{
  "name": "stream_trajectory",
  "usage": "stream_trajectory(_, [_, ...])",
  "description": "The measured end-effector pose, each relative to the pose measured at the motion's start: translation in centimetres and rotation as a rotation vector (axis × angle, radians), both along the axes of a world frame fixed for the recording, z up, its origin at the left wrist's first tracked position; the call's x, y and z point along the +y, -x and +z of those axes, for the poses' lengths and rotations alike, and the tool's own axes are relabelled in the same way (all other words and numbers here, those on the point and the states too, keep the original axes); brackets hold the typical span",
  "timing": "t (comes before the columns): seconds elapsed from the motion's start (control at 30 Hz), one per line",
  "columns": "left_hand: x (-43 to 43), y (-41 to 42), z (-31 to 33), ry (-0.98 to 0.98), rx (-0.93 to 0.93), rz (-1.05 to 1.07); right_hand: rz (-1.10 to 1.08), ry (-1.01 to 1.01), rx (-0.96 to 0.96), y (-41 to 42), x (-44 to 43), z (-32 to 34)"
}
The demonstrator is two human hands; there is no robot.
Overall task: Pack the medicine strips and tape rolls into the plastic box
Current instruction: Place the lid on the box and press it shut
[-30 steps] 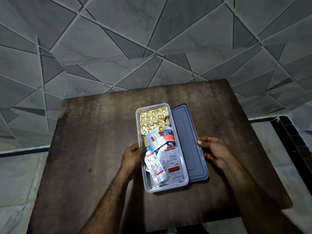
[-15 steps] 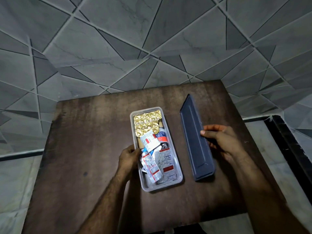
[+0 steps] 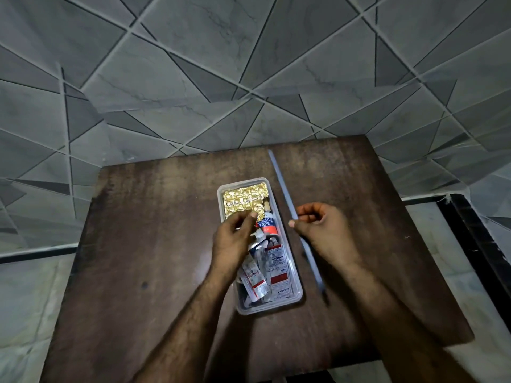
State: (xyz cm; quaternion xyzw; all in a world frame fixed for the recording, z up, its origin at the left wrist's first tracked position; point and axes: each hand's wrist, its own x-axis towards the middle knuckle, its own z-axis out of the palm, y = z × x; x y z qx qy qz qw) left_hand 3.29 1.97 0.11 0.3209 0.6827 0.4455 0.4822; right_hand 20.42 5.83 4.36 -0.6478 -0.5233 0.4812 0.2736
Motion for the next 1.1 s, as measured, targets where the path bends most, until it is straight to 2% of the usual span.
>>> stream_trajectory(0.03, [0.2, -0.7, 0.9, 0.004, -0.179, -0.007, 0.032, -0.027, -0.06, 0.8, -0.5, 0.1])
stream_trajectory(0.1, [0.4, -1.7, 2.2, -0.007, -0.358, -0.038, 0.114, -0.141, -0.224, 2.2, -1.6, 0.3])
stream_trajectory(0.2, [0.5, -1.8, 1.9, -0.039, -0.318, -0.014, 0.253, -0.244, -0.351, 3.9, -3.3, 0.2])
stream_trajectory(0.37, [0.3, -0.4, 0.3, -0.003, -0.292, 0.078, 0.378, -0.293, -0.33, 4.3, -3.7, -1.0])
stream_trajectory(0.47, [-0.1, 0.6, -0.1, 0.008, -0.296, 0.069, 0.272, -0.34, -0.309, 3.2, -2.4, -1.1])
stream_trajectory(0.57, [-0.6, 1.7, -0.2, 0.003, -0.307, 0.099, 0.162, -0.331, -0.479, 1.3, -0.6, -2.4])
stream_trajectory(0.63, [-0.8, 2.4, -0.5, 0.007, -0.322, 0.119, 0.161, -0.245, -0.549, 0.3, 0.1, -3.7])
stream_trajectory(0.7, [-1.0, 3.0, -0.9, 0.008, -0.328, 0.131, 0.154, -0.137, -0.412, -0.1, 0.4, -4.6])
stream_trajectory(0.77, [-1.2, 3.1, -1.0, 0.009, -0.314, 0.119, 0.102, -0.05, -0.253, -0.2, 0.3, -5.1])
stream_trajectory(0.8, [-1.4, 3.5, -1.0, 0.014, -0.298, 0.121, 0.091, -0.039, -0.232, 0.3, 0.1, -5.4])
stream_trajectory(0.9, [-1.6, 4.0, -1.7, 0.08, -0.209, 0.122, 0.064, -0.026, -0.251, 0.6, -0.4, -6.1])
stream_trajectory(1.03, [-1.8, 4.9, -3.2, 0.176, 0.044, 0.139, 0.097, -0.024, -0.323, 0.9, -0.7, -6.9])
stream_trajectory(1.1, [-1.8, 5.1, -4.2, 0.192, 0.086, 0.15, 0.106, -0.019, -0.349, 1.1, -0.6, -7.3])
